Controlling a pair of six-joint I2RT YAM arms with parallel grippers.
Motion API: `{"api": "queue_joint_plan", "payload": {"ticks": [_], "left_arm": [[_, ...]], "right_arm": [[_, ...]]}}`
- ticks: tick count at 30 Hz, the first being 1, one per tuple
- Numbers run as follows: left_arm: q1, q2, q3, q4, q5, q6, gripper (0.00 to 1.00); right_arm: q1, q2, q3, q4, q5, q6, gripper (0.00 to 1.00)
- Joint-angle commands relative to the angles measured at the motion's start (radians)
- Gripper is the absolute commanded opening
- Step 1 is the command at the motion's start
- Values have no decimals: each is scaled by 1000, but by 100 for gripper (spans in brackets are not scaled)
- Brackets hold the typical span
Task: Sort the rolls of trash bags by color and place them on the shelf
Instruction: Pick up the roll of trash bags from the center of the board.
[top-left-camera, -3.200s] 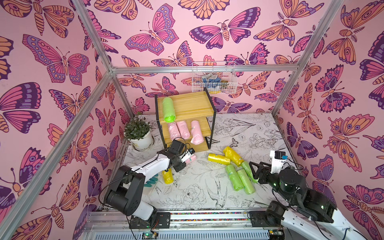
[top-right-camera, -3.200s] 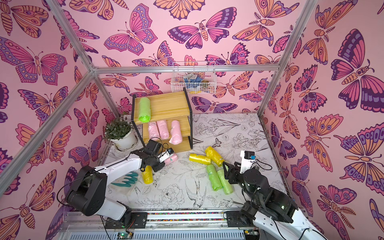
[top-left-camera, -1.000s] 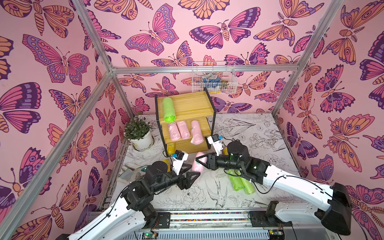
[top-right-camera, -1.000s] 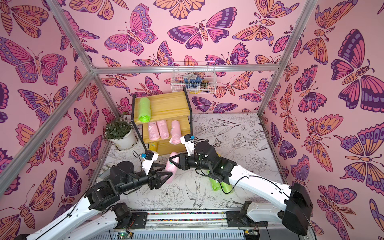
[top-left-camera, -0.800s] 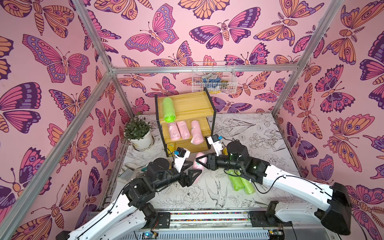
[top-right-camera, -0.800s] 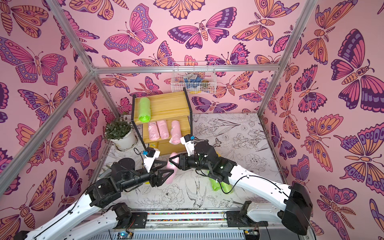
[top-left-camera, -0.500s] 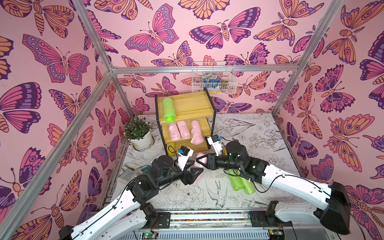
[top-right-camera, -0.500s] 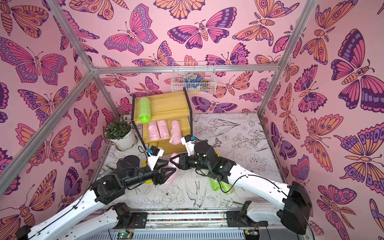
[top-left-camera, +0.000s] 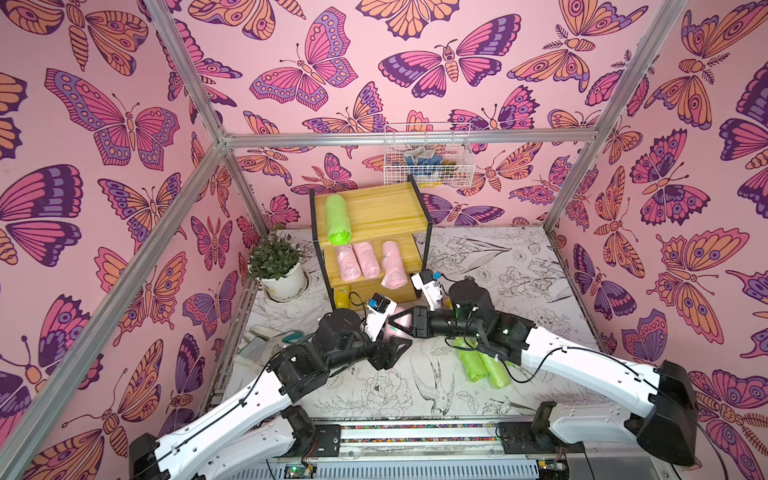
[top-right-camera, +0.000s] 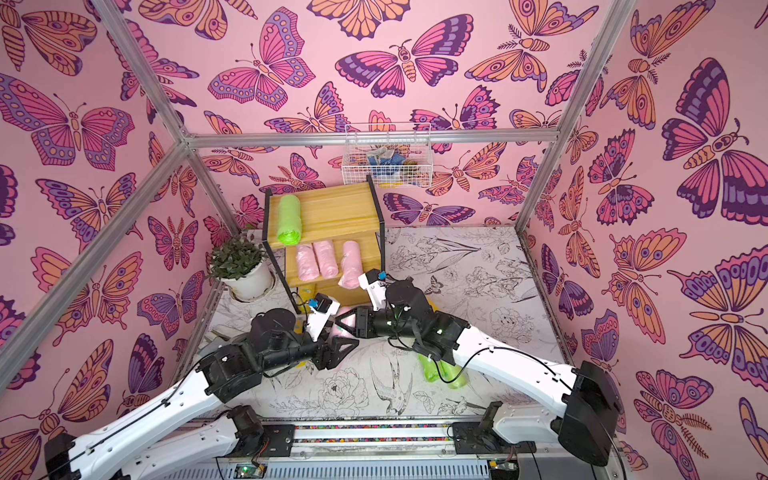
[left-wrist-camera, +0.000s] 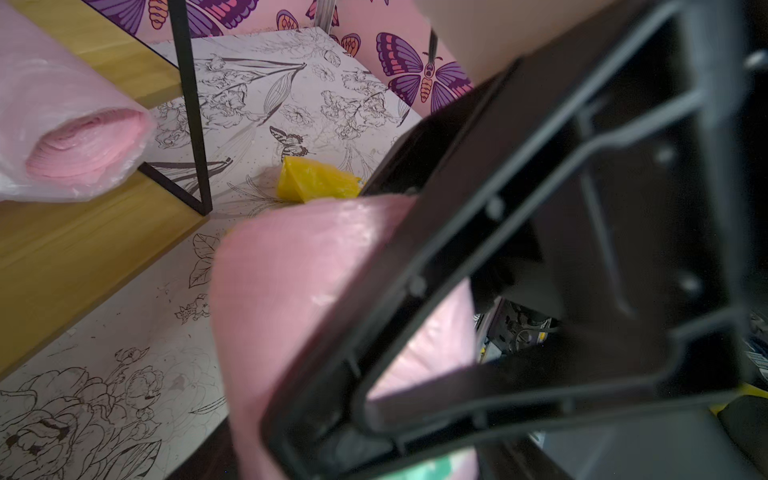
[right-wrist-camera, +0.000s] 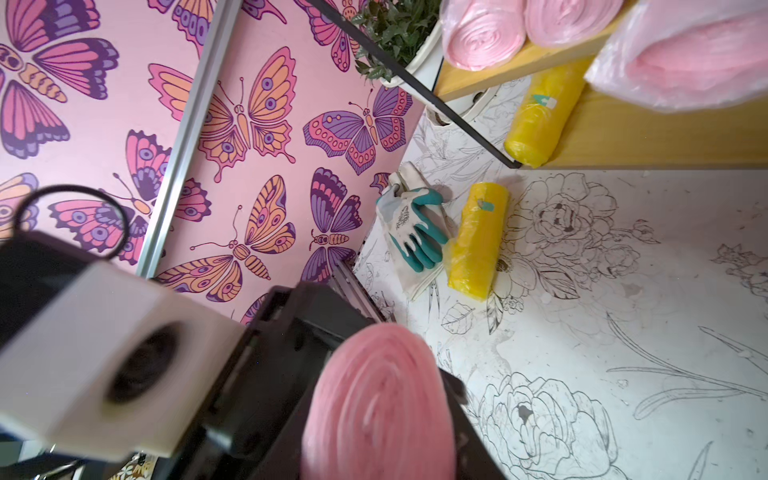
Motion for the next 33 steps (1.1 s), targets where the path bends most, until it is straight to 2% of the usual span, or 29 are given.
{"api": "queue_joint_plan", "payload": {"ticks": [1,5,9,12,13,14,15,16,17,19,24,27,31,33], "left_arm": [[-5,-1,-11,15,-5,3,66],[-6,-3,-1,15,-25,-4,53],[-5,-6,15,14,-30,-4,49],[-5,-15,25,14,-34,-8,29],[-5,-19,26,14,-39,-11,18],[-5,-22,26,14,-45,-16,6],[-5,-26,26,14,-51,-21,0],[-6,-30,25,14,-56,-28,0],[-6,-36,22,13,-59,-36,0],[-6,-49,19,14,-65,-51,0],[-5,-88,18,14,-144,-148,0],[-5,-115,30,14,-205,-248,0],[-7,-153,37,45,-301,-395,0],[-8,-184,4,119,-343,-471,0]], "right_arm": [[6,-26,50,57,-30,1,0],[8,-20,51,46,-36,0,0],[16,-3,62,22,-34,-12,0],[27,14,86,-13,-24,-32,0],[31,19,96,-34,-13,-40,8],[34,21,106,-56,-2,-47,21],[34,21,113,-79,10,-53,35],[35,17,121,-117,32,-64,47],[35,7,128,-153,61,-84,55],[35,-24,135,-224,129,-116,63],[21,-166,114,-384,336,-175,75],[-7,-278,69,-442,407,-181,82],[-40,-401,-17,-438,402,-131,90],[-44,-418,-69,-374,331,-69,94]]}}
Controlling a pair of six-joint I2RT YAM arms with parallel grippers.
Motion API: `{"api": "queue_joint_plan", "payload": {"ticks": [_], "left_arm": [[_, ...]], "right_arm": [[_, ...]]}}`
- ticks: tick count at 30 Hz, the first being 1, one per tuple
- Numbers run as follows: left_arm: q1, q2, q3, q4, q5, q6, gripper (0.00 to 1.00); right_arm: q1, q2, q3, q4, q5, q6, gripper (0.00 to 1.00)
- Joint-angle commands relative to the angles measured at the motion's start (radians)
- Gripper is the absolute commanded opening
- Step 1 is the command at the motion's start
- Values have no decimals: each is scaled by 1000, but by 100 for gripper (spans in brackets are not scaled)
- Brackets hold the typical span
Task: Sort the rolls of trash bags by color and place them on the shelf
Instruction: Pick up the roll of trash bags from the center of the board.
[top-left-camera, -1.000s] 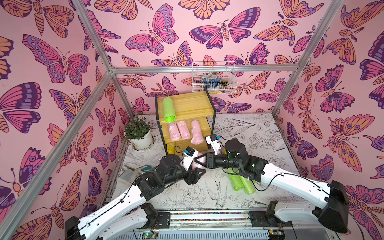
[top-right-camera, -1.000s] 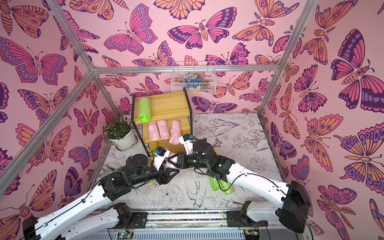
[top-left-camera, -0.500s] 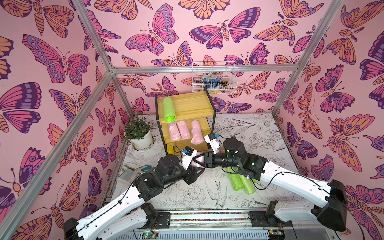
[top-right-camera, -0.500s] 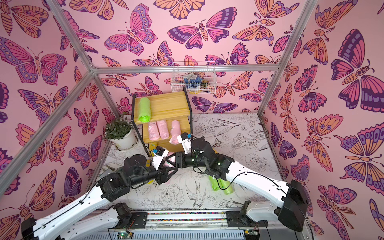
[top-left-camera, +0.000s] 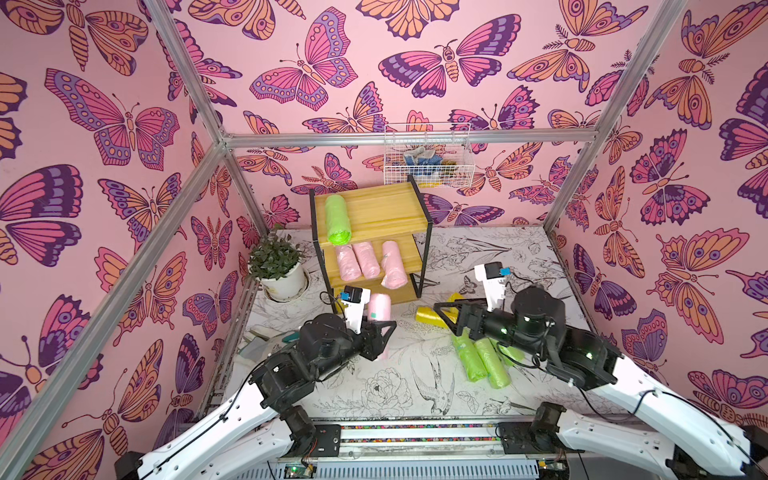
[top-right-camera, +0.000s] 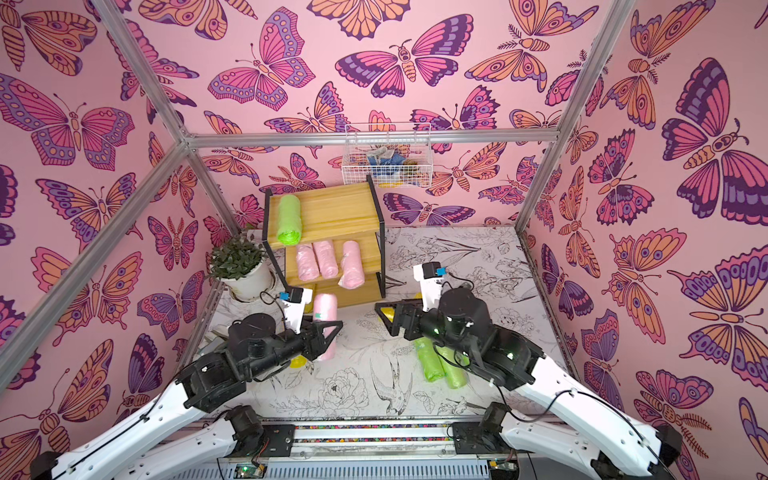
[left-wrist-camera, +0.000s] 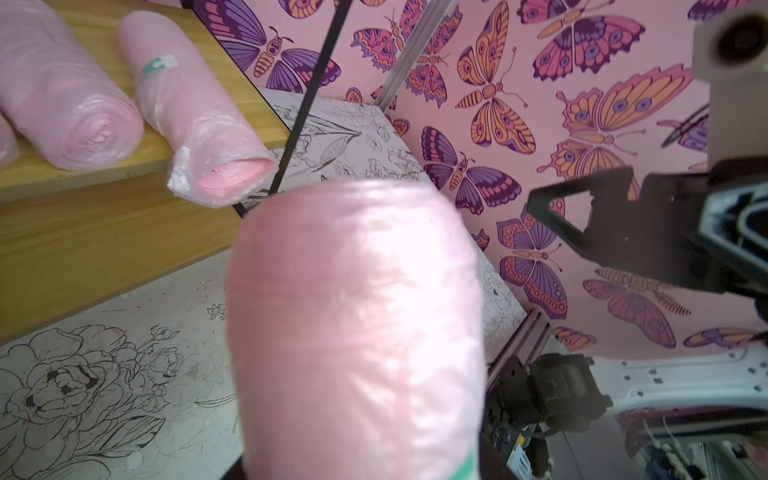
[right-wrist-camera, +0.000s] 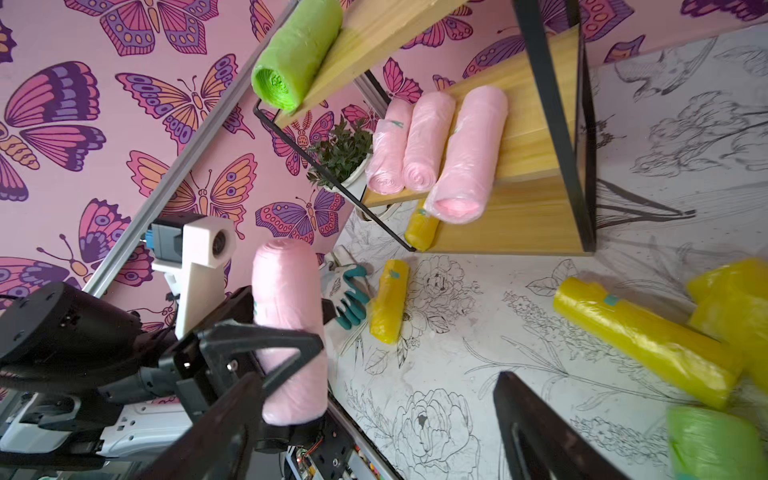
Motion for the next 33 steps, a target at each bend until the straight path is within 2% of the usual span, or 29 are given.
{"api": "queue_joint_plan", "payload": {"ticks": [1,5,8,14,21,27,33], "left_arm": [[-3,-63,-33,168,-126,-187,0],[-3,-114,-113,333,-205,-306,0],[-4,-118,-119,360,-241,-358,0],[-7,-88,-111,379,-270,-438,0],[-15,-81,-126,400,-287,-505,0],[-23,-77,-124,408,-292,-535,0],[-26,-78,-117,408,-264,-544,0]], "right_arm": [[-9,0,-100,64,-74,103,94],[-8,26,-263,445,-226,356,94],[7,67,-310,636,-260,471,94],[112,186,-232,749,-226,512,93],[180,309,-240,1013,-183,640,90],[232,415,-196,1079,-163,667,85],[239,454,-190,1123,-143,674,74]]}}
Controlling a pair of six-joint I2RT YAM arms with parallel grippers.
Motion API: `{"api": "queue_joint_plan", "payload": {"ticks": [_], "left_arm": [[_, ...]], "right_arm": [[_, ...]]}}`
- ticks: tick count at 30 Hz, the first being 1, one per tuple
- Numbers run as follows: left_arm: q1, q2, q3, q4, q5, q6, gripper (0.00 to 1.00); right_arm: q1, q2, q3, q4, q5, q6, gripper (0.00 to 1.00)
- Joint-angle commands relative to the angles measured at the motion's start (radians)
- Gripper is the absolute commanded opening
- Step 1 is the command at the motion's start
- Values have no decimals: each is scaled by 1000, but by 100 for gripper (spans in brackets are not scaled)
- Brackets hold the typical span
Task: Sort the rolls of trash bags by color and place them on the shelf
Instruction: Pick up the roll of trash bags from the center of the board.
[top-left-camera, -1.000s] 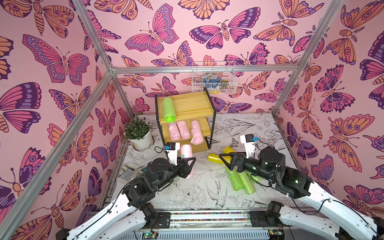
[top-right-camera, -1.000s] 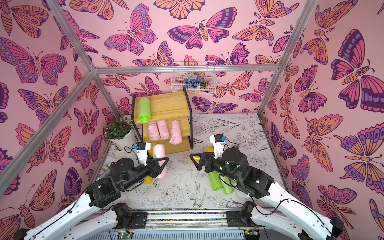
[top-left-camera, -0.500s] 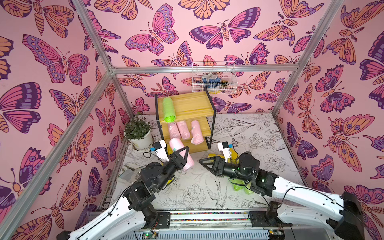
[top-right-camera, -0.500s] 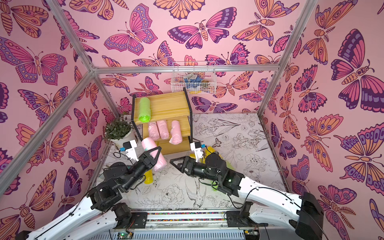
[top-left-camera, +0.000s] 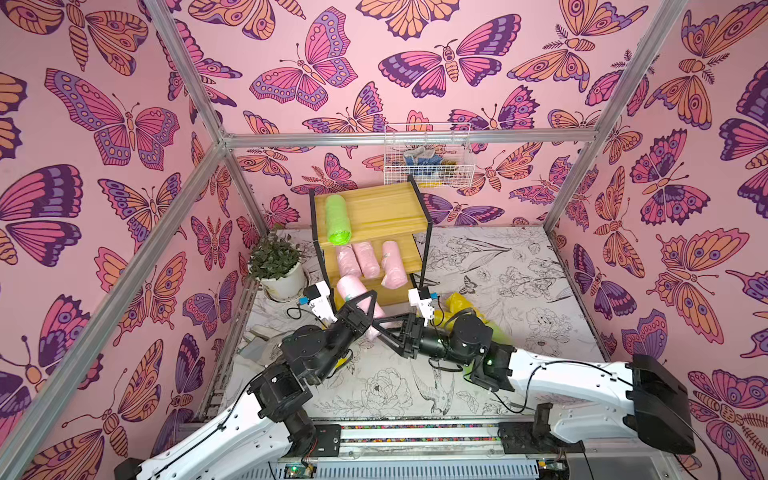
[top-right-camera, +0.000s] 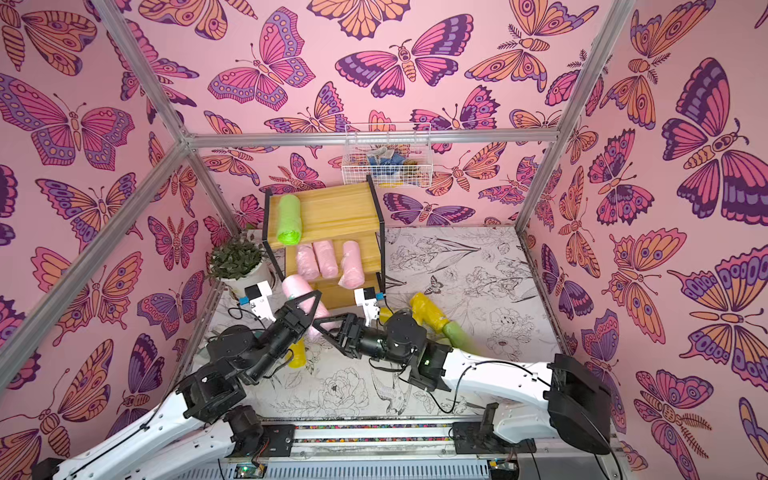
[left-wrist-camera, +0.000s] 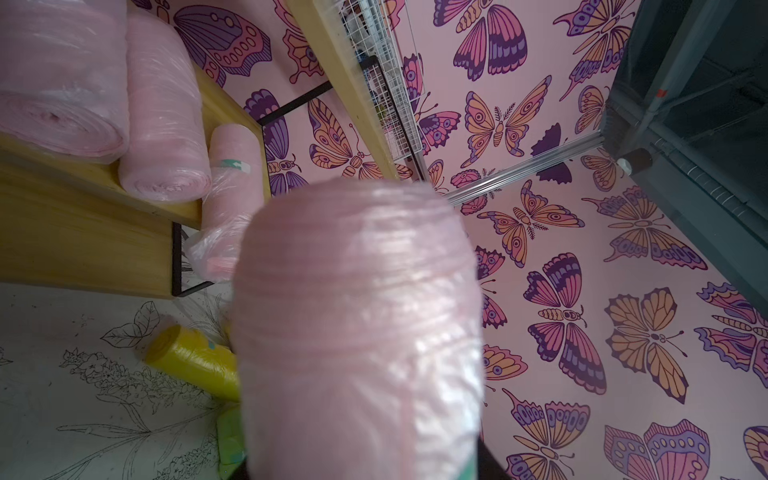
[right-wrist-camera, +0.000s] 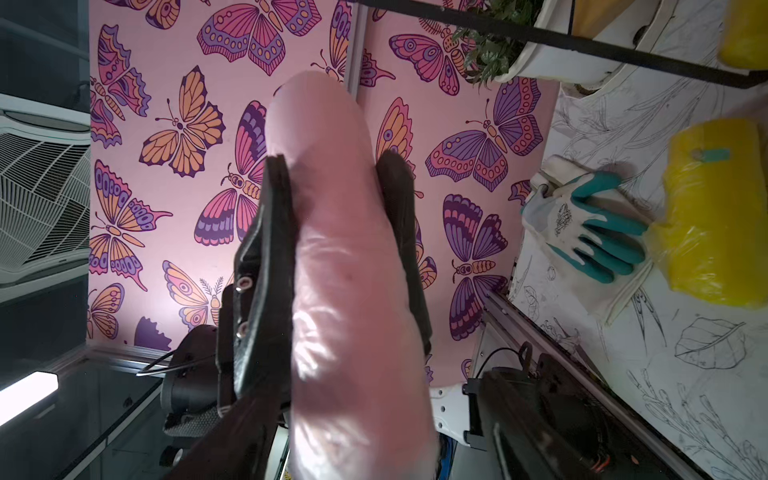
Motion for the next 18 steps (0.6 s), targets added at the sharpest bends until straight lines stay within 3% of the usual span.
{"api": "queue_joint_plan", "payload": {"ticks": [1,10,18], "left_arm": [[-7,-4,0,52,18,-12,0],[-16,-11,-16,54,50,-28,0],[-53,23,-19,64,73,-26,0]], "right_arm": [[8,-1,46,56,29,6,73],[7,14,85,13,59,-49,47],[7,45,130,-35,53,-76,37]]}}
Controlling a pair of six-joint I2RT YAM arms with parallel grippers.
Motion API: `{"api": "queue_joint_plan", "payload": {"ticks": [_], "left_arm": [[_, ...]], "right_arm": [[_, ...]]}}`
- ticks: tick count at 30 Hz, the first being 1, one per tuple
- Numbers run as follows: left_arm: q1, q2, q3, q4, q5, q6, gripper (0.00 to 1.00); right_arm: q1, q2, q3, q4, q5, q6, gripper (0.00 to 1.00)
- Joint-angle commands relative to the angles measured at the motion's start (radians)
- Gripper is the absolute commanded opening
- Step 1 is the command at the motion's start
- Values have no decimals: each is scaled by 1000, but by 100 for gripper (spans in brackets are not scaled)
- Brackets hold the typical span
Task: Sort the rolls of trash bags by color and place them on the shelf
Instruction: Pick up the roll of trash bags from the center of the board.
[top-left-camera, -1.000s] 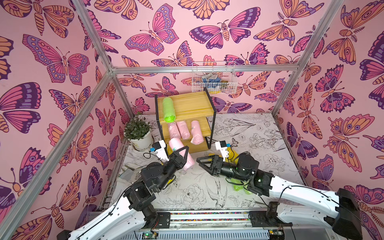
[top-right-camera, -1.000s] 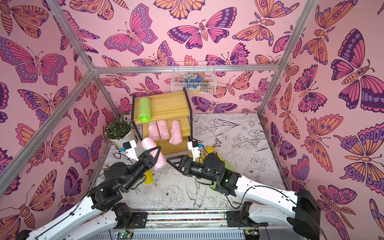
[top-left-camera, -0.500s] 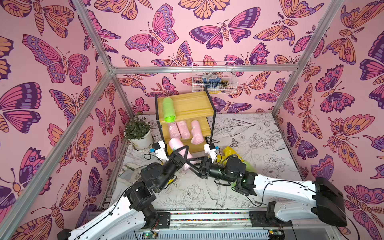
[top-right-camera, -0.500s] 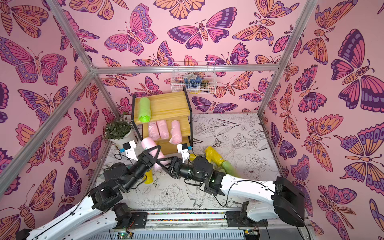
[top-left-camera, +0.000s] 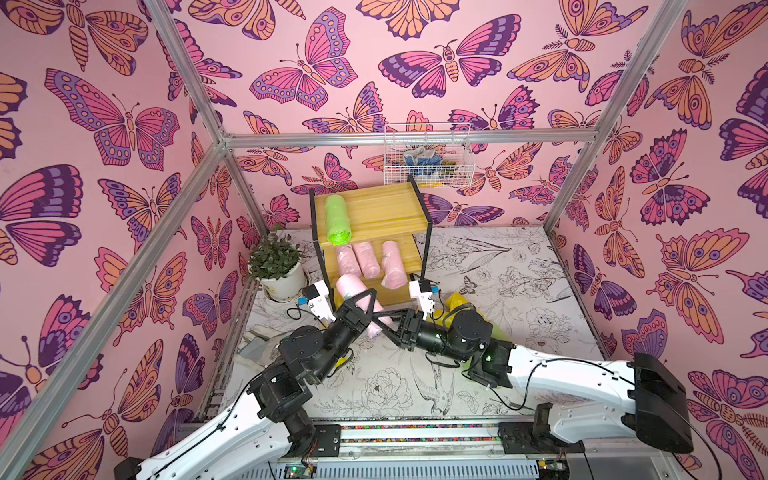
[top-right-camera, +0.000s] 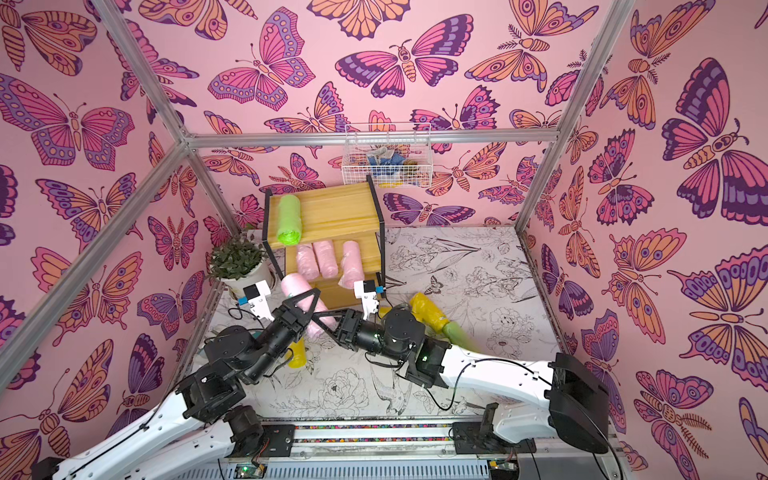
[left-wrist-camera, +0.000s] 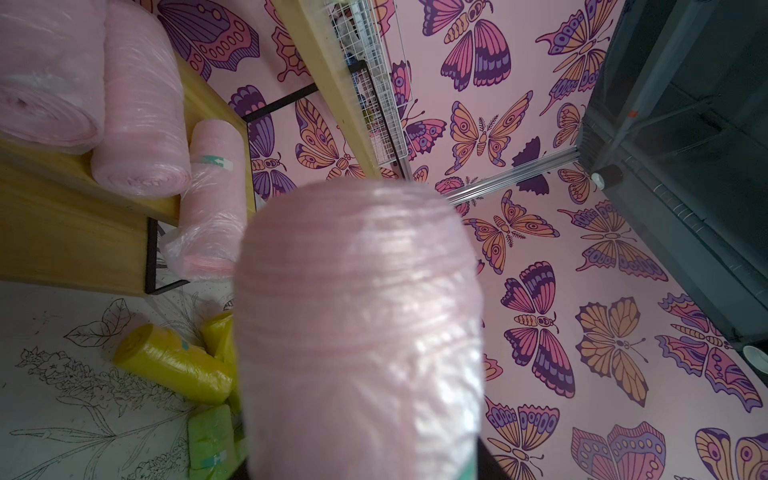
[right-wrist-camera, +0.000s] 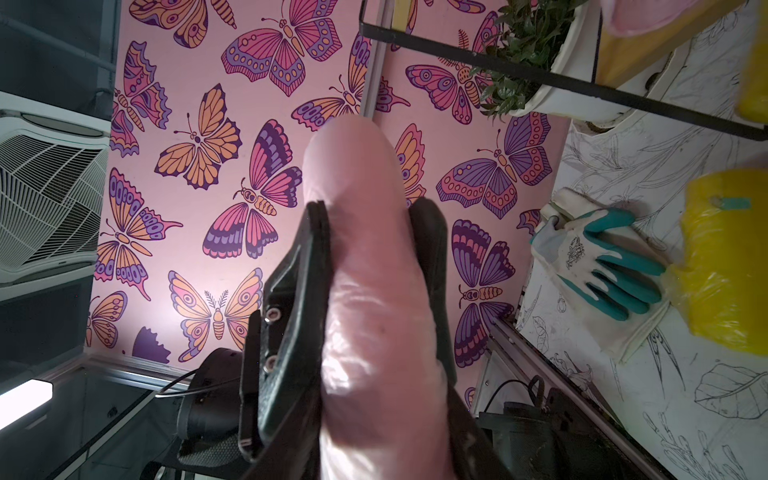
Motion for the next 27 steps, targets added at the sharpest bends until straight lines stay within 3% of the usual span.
{"api": "queue_joint_plan", "payload": {"ticks": [1,6,8,9,11,15,16,21,27], "left_arm": [[-43,16,-20,27,77,21,0],[-50,15,-19,28,87,52,0],[-52,16,-22,27,98,60,11],[-52,16,-25,25,103,64,19],[-52,15,-32,20,110,68,39],[-52,8,-58,-6,109,81,71],[-52,6,-75,-11,100,78,97],[-52,-21,-148,-44,61,56,100],[-52,-118,-98,-221,-30,137,100]], "right_arm": [[7,40,60,4,2,-28,34],[9,62,62,33,-6,-17,13],[8,61,62,29,-2,-19,4],[7,59,62,25,-1,-20,0],[4,51,56,20,5,-24,0],[-3,19,40,-17,30,-46,0],[-6,6,38,-39,34,-58,0],[-24,-56,53,-182,48,-145,0],[-36,-132,69,-402,109,-268,0]]}}
